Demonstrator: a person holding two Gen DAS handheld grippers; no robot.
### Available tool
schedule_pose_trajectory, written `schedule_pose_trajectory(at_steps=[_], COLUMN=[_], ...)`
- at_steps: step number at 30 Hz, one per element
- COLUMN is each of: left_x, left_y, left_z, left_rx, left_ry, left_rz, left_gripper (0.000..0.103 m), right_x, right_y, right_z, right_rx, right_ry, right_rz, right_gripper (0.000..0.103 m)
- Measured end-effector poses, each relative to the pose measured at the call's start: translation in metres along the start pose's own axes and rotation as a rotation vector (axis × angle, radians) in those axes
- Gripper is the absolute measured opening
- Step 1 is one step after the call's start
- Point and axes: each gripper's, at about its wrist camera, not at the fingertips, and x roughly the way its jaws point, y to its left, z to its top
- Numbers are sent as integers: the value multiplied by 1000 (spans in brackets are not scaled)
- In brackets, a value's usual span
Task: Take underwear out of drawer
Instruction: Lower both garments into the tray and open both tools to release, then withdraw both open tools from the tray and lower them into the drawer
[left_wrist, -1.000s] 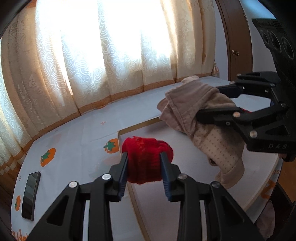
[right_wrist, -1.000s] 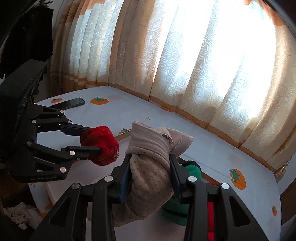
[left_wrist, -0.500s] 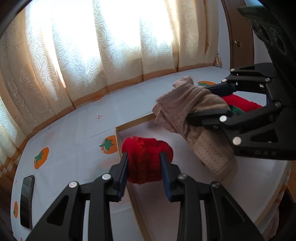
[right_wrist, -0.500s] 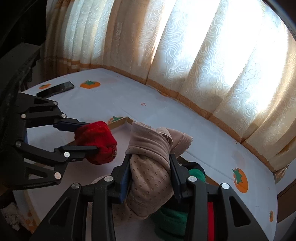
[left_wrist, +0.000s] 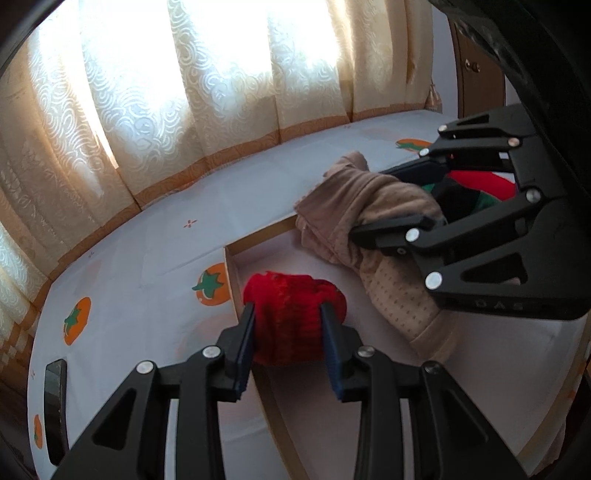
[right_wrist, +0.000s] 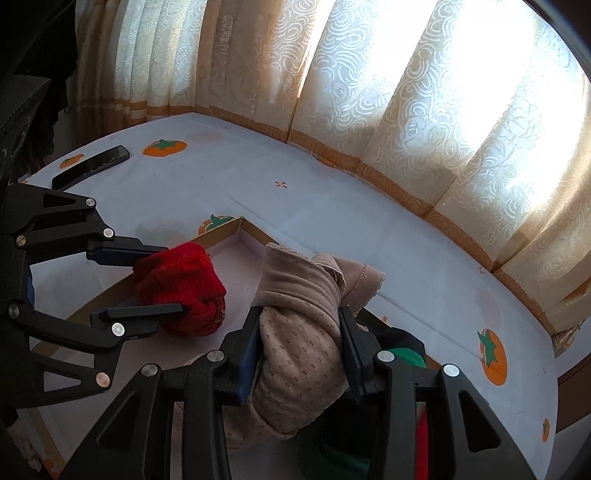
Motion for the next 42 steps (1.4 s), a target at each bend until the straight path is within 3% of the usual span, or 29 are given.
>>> schedule_pose_trajectory(at_steps=[4, 10, 14, 23, 26, 42], left_x=[1, -2, -8, -37, -47, -119], left_y=[1, -3, -2, -8, -13, -38], left_z=[1, -2, -4, -5, -4, -29], left_rx=[-1, 11, -2, -16, -5, -43], left_ry=[2, -5, -25, -78, -87, -171], left_rz=[-1, 9, 30, 59, 73, 31], left_gripper=[39, 46, 66, 87, 87, 88], right_x=[2, 1, -10, -54, -70, -160], right_y=[-2, -8, -12, -18, -19, -6], right_z=[0, -2, -6, -7, -6, -34], right_rx=[9, 42, 72, 90, 98, 137], right_ry=[7, 0, -15, -68, -85, -151], right_rz=[4, 7, 16, -6, -23, 25], right_gripper=[43, 55, 56, 58, 64, 66])
